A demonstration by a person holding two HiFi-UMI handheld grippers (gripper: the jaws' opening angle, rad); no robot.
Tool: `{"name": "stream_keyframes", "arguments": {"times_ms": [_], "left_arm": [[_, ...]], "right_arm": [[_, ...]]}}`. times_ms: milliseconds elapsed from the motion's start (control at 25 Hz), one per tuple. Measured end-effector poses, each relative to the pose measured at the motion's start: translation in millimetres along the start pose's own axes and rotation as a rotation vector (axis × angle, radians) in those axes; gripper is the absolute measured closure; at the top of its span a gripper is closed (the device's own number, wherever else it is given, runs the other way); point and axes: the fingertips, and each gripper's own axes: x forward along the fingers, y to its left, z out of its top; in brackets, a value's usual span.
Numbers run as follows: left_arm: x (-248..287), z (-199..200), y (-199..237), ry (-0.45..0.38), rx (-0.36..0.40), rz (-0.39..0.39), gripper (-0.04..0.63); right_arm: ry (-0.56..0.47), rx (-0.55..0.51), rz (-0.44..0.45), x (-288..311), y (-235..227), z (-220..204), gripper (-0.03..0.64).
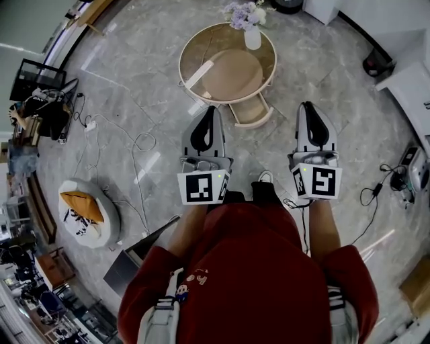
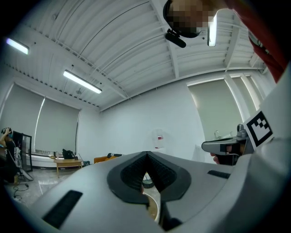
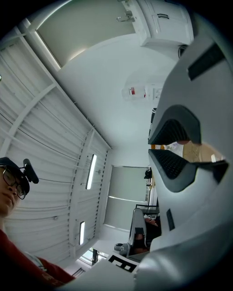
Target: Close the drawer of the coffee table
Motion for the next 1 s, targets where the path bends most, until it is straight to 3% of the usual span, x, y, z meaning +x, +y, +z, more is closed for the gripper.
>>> {"name": "stream_keyframes", "arguments": {"times_ms": [280, 400, 520, 680, 1000], "left_arm": [[7, -24, 4, -0.015, 0.007, -0.02, 0.583], [5, -57, 9, 0.023, 0.058, -0.054, 0.583], [8, -97, 14, 0.041, 0.051, -0.071, 0.583], [9, -179, 20, 0.059, 0.019, -0.068, 0.583], [6, -388, 32, 0.055, 0.014, -0.043, 0.583]], "right_arm": [[0.056, 0.011, -0.019, 9, 3, -34, 0.574], [0.095, 0.007, -0.009, 11, 13, -61, 0.574], [0.151, 0.0, -0.005, 15, 23, -105, 0.574], [0.216, 0.015, -0.015, 16, 35, -192, 0.574], [0.281, -0.02, -0.019, 20, 52, -412, 0.574]]}}
